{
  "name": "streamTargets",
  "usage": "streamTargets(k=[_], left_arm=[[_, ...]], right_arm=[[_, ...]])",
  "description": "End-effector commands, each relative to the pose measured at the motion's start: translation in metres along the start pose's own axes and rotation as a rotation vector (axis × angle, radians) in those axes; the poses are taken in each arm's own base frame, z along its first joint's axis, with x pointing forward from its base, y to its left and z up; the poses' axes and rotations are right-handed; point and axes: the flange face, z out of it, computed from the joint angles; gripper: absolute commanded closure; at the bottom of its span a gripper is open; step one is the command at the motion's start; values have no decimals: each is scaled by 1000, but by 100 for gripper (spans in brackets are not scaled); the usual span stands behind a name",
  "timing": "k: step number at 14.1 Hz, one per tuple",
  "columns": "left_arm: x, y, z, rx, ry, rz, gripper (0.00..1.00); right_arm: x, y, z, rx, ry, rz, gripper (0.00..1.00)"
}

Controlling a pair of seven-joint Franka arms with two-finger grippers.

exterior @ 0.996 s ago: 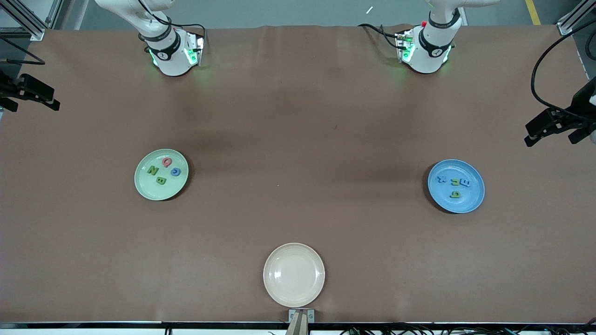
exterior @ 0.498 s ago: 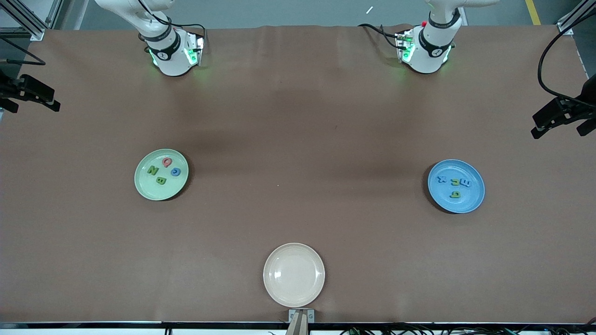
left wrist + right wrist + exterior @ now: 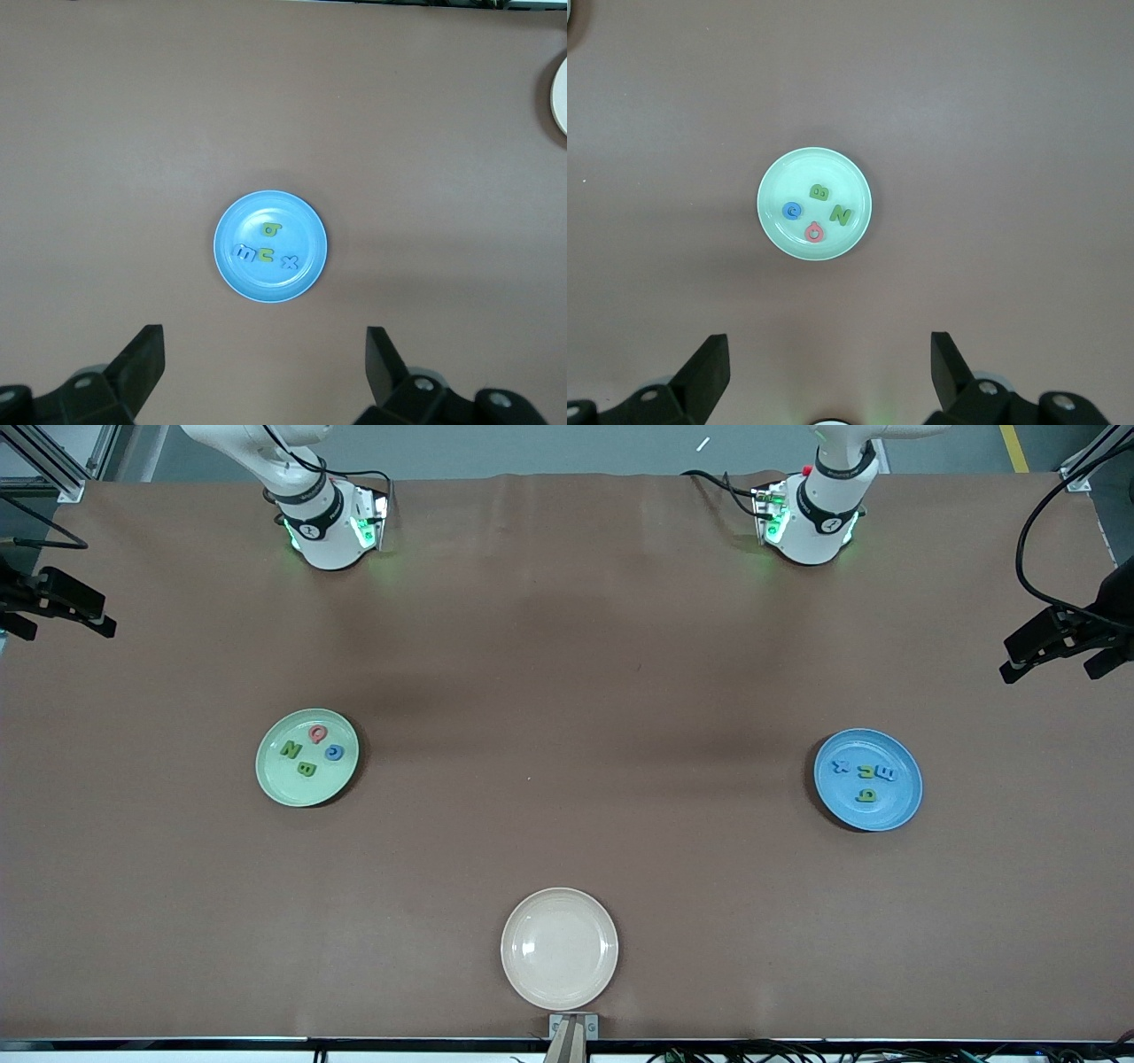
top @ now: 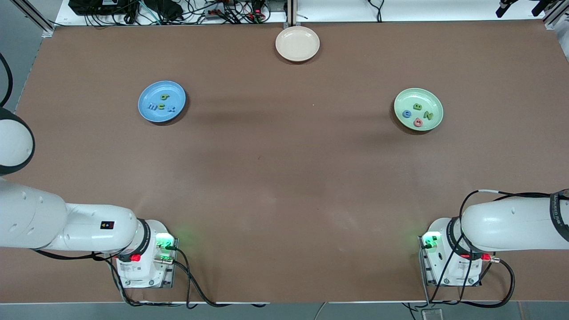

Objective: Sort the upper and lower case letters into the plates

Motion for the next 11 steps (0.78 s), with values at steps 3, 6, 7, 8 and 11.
streamTargets(k=[3,6,7,8,11], left_arm=[[-6,-2,-6,-21,-22,13,0],[-7,-2,-5,-21,-32,13,0],[-7,-3,-5,-20,-32,12,0],[-7,-2,-5,-22,-35,11,0],[-11,-1,-2,-40,-70,9,0]], right_arm=[[-2,-6,-3,11,16,30,0],[0,-5,-4,9,33,-4,0],[1,-5,-3,9,31,-9,0],[1,-4,-3,9,31,-9,0],[0,-4,-3,8,28,-10,0]])
